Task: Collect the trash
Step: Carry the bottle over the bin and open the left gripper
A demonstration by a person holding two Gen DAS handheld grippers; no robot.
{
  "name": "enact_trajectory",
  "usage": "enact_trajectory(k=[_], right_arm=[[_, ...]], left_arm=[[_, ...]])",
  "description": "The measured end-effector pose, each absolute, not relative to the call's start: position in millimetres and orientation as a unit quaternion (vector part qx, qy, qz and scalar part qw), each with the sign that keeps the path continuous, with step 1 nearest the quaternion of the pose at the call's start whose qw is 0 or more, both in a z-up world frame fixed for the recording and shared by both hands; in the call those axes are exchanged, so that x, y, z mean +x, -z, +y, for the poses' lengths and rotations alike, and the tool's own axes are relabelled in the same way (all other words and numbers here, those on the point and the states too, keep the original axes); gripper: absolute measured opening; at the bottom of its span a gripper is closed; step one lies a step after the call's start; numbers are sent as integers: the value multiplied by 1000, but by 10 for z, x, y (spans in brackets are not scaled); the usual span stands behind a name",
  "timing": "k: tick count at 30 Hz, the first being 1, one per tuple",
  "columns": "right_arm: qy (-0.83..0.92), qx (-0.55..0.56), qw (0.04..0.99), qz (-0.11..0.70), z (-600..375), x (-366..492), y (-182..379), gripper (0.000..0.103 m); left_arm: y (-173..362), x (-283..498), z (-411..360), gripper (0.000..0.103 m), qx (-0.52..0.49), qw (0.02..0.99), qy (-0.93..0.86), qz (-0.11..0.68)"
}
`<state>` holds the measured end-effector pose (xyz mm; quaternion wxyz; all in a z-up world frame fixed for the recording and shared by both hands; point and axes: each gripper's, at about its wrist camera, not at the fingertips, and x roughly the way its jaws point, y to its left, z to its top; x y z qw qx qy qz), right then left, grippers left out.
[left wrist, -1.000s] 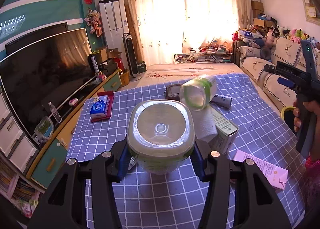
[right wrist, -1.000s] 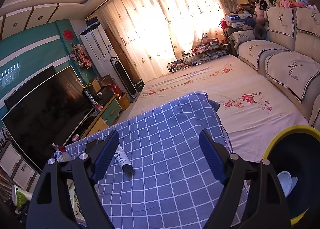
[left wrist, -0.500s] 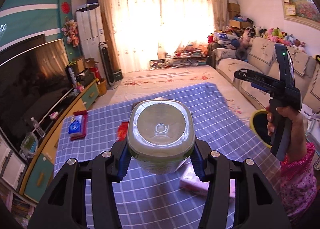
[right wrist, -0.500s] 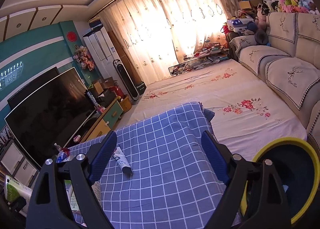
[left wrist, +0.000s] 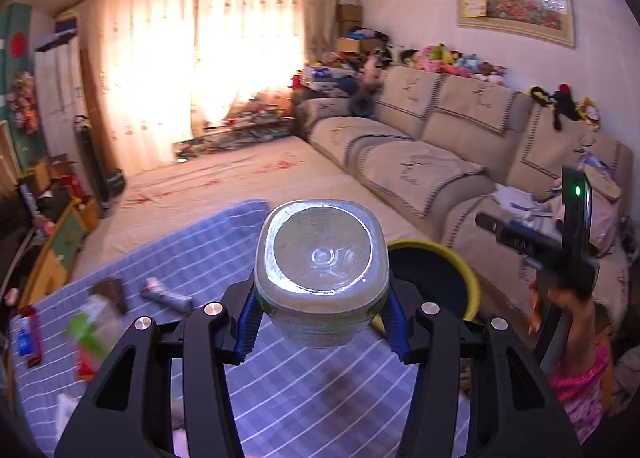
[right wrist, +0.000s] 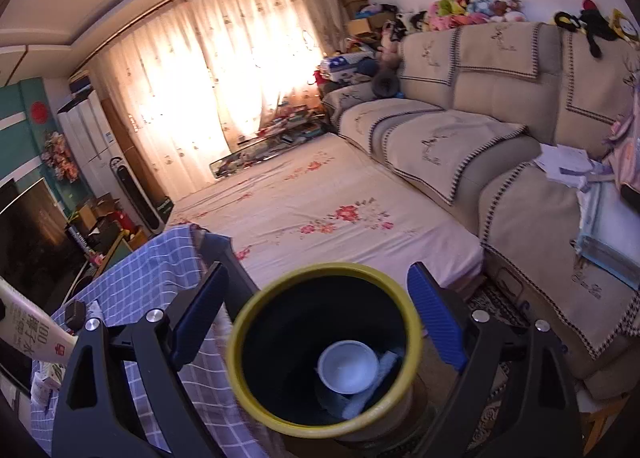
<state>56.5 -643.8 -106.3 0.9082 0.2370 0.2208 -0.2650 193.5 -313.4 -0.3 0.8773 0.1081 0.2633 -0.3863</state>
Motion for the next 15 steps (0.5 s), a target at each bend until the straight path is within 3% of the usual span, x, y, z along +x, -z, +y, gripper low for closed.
enact_trajectory(k=[7, 15], right_arm=[[312, 257, 887, 225, -6783, 28, 1298, 86], [320, 259, 882, 230, -6841, -58, 1304, 86]], left_arm=[[289, 2010, -4184, 51, 113, 847, 430, 292], [1175, 2302, -5164, 51, 136, 822, 409, 372]])
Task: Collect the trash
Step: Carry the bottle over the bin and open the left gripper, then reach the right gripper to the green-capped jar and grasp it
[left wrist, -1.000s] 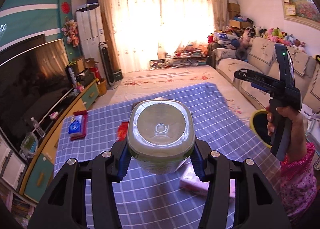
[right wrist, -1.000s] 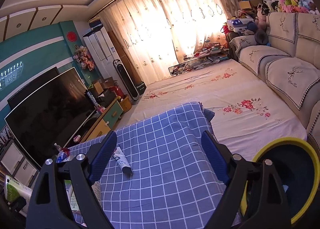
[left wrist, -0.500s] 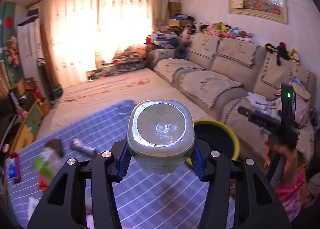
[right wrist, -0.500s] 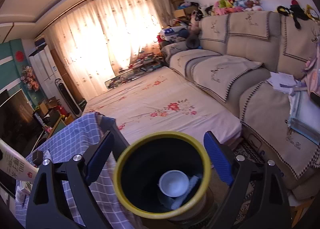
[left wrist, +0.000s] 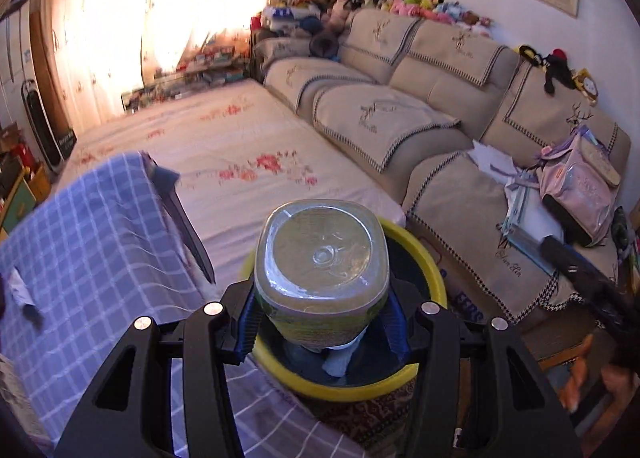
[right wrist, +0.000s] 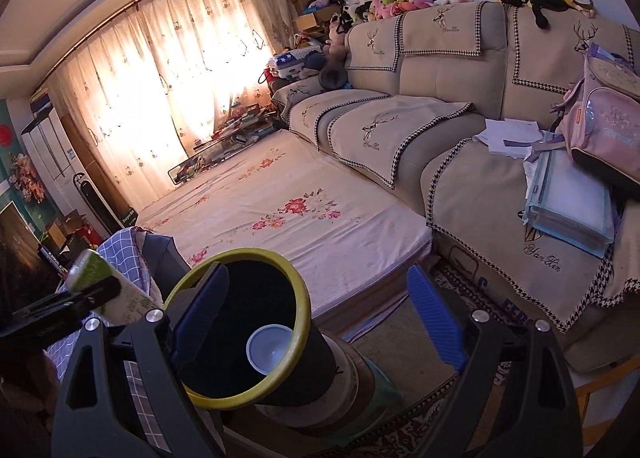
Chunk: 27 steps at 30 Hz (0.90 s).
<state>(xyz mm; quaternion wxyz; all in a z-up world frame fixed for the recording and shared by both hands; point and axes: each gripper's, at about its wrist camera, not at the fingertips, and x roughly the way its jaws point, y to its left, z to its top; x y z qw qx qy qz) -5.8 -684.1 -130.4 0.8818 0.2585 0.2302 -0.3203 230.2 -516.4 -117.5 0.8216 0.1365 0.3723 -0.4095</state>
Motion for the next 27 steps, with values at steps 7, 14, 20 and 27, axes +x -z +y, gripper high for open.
enact_trajectory(k=[7, 14, 20, 27], right_arm=[[326, 271, 874, 239, -6915, -127, 1407, 86], [324, 273, 874, 237, -6899, -133, 1398, 86], [296, 267, 888, 229, -6741, -1, 1292, 86], [211, 230, 917, 246, -6157, 579, 1118, 86]], left_arm=[[1877, 2387, -5590, 51, 173, 798, 384, 430], [1598, 2302, -5313, 65, 159, 828, 367, 393], [708, 2011, -4553, 82, 107, 876, 370, 289], [30, 2010, -3036, 92, 50, 935, 289, 202]])
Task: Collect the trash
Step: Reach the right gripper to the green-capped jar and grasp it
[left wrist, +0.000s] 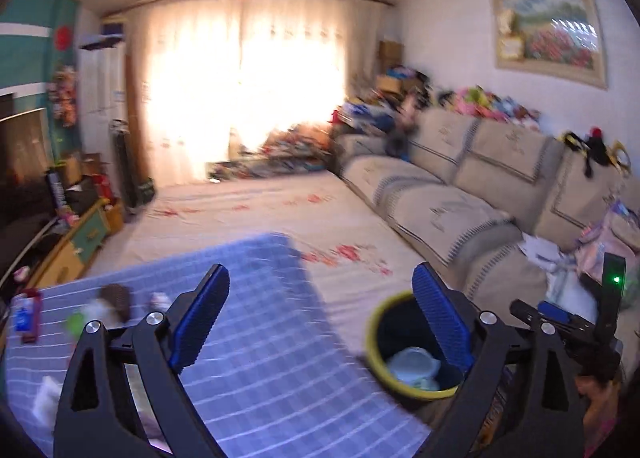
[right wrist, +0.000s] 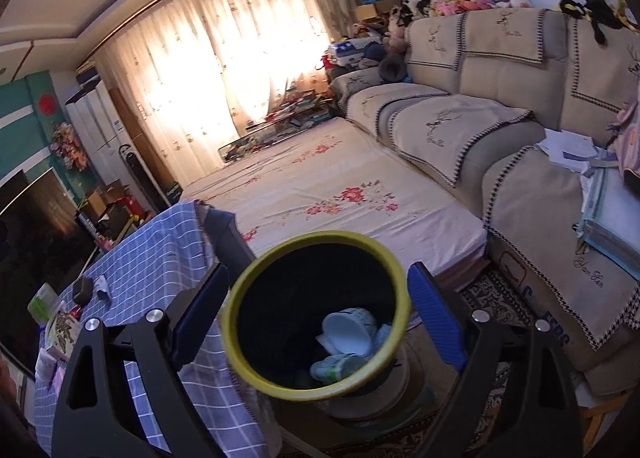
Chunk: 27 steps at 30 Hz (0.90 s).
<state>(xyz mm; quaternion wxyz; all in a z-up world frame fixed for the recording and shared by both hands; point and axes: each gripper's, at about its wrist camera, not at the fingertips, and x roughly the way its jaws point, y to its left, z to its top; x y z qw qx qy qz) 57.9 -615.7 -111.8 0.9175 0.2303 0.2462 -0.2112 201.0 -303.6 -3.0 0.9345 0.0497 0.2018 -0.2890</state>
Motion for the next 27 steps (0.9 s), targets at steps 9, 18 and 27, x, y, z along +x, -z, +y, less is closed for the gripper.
enact_trajectory(k=[9, 18, 27], right_arm=[[71, 140, 953, 258, -4820, 1542, 792, 86], [-65, 82, 959, 262, -3671, 2291, 497, 86], [-213, -24, 937, 274, -2948, 2742, 486, 87]], left_arm=[[255, 2535, -977, 97, 16, 982, 75, 174], [1070, 3009, -71, 97, -31, 974, 24, 222], [1164, 3026, -12, 97, -46, 973, 34, 222]])
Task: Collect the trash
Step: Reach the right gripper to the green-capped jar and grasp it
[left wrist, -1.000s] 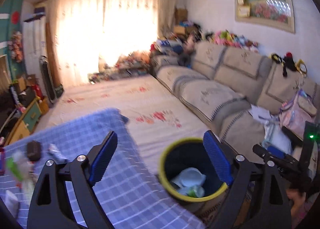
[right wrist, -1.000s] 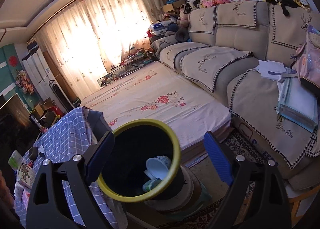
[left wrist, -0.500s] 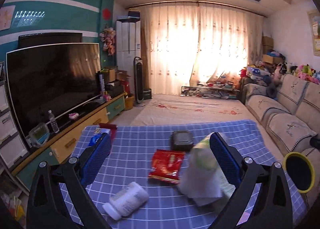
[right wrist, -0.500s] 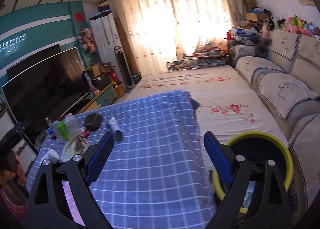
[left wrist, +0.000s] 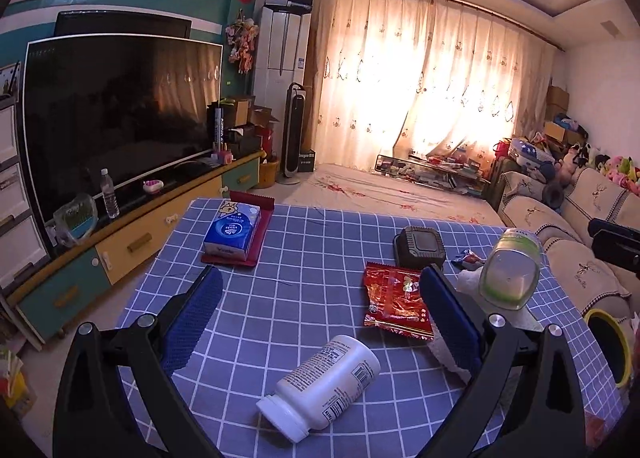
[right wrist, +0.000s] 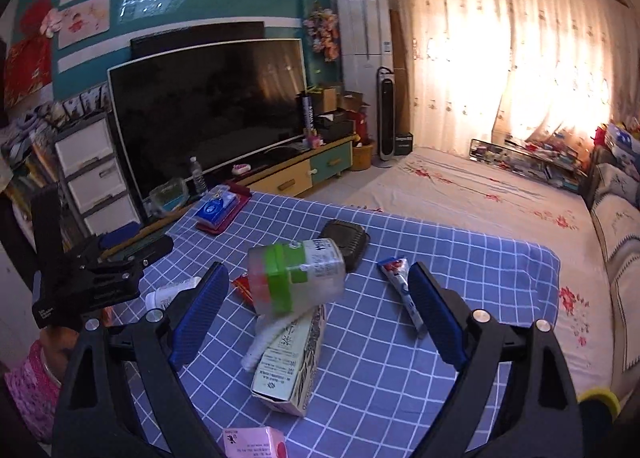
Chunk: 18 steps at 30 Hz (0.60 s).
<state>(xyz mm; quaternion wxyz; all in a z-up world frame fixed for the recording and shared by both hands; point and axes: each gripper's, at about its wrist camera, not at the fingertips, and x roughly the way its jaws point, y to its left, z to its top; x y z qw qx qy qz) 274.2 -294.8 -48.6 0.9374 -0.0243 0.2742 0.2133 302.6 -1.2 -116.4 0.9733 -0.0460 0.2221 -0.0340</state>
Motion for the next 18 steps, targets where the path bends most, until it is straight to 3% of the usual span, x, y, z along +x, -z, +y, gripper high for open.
enact_trajectory(k=[3, 18], right_arm=[[-244, -53, 927, 279, -2817, 2828, 521, 91], [-253, -60, 911, 320, -2608, 3325, 827, 92]], left_arm=[[1137, 3000, 3, 97, -46, 974, 42, 219], [1225, 3009, -41, 97, -39, 970, 55, 233]])
